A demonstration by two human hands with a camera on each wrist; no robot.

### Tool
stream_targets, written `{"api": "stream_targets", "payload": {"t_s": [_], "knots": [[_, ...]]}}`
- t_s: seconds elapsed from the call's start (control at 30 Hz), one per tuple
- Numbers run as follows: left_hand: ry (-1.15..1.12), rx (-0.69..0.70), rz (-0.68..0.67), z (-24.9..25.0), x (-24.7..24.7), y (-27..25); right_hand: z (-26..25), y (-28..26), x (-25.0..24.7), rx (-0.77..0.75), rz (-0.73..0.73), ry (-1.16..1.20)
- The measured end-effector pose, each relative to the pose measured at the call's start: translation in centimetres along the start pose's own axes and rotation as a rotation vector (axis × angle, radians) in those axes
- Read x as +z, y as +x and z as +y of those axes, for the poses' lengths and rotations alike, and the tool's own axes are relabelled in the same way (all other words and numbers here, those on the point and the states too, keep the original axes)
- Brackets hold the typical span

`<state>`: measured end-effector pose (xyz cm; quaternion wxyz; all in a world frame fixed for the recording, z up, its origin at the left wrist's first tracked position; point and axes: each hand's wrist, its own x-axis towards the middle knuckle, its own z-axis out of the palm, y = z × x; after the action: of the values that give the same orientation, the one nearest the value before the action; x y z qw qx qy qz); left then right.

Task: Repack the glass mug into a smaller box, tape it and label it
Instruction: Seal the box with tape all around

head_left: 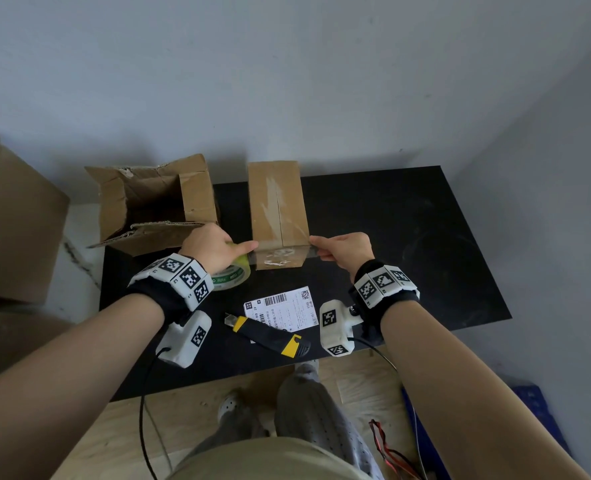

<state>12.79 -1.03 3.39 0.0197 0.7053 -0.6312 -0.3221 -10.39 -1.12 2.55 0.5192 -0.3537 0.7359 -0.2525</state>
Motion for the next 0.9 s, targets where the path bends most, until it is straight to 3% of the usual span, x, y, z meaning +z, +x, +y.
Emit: {"api": "stream_targets", "payload": {"t_s": [0.4,0.47,0.53,0.63,0.73,0.9], "knots": [[0.010,-0.052,-0.010,1.8,0.5,-0.1,0.0,0.1,-1.3,-0.065,0.162,-0.286],[0.023,-0.049,-0.013,2.0,0.5,-0.1,0.2,-0.5,-1.2,-0.217,0.227,-0.333],[0.032,-0.044,-0.013,2.2,0.6,-0.1,0.1,-1.8,-0.6,-0.495,0.239,-0.416],[0.037,-0.024,-0.003,2.4,0.6,-0.2,0.6,-3.9,1.8,-0.876,0.044,-0.699],[0.044,-0.029,0.013,2.3,0.6,-0.4,2.0,-4.2,3.6,-0.947,-0.107,-0.976],[0.050,-0.054,0.035,2.5,0.9,-0.7,3.0,-3.6,3.1,-0.964,-0.091,-1.037]]}}
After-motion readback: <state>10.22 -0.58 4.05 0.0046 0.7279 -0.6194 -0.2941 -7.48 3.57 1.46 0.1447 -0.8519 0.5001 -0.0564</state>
